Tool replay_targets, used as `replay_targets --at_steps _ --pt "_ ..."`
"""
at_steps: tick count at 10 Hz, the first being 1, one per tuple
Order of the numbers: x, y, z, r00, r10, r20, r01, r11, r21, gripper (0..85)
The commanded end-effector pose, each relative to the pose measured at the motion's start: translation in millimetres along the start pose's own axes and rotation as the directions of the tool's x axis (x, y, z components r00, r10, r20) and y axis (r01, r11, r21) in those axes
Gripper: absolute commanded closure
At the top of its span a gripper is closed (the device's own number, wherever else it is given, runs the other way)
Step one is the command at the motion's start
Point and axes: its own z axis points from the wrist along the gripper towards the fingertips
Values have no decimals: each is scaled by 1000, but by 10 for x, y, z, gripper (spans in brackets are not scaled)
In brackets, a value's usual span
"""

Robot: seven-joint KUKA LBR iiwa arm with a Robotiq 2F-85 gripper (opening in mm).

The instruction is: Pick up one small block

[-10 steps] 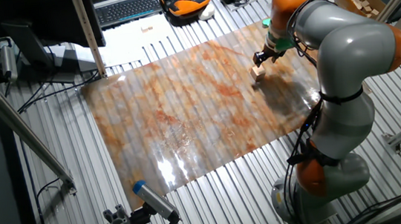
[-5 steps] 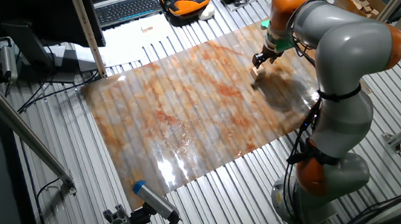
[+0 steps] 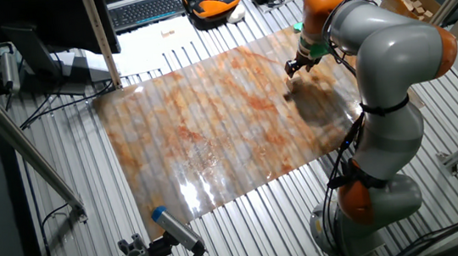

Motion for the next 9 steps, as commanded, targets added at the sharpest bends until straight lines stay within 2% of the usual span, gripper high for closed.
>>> replay_targets --at_steps 1,4,9 --pt "-7 -5 18 1000 0 11 0 1000 -14 0" --pt "-34 -44 67 1000 -23 11 23 999 -30 0" --pt "-48 -36 192 1000 -23 18 23 999 -30 0"
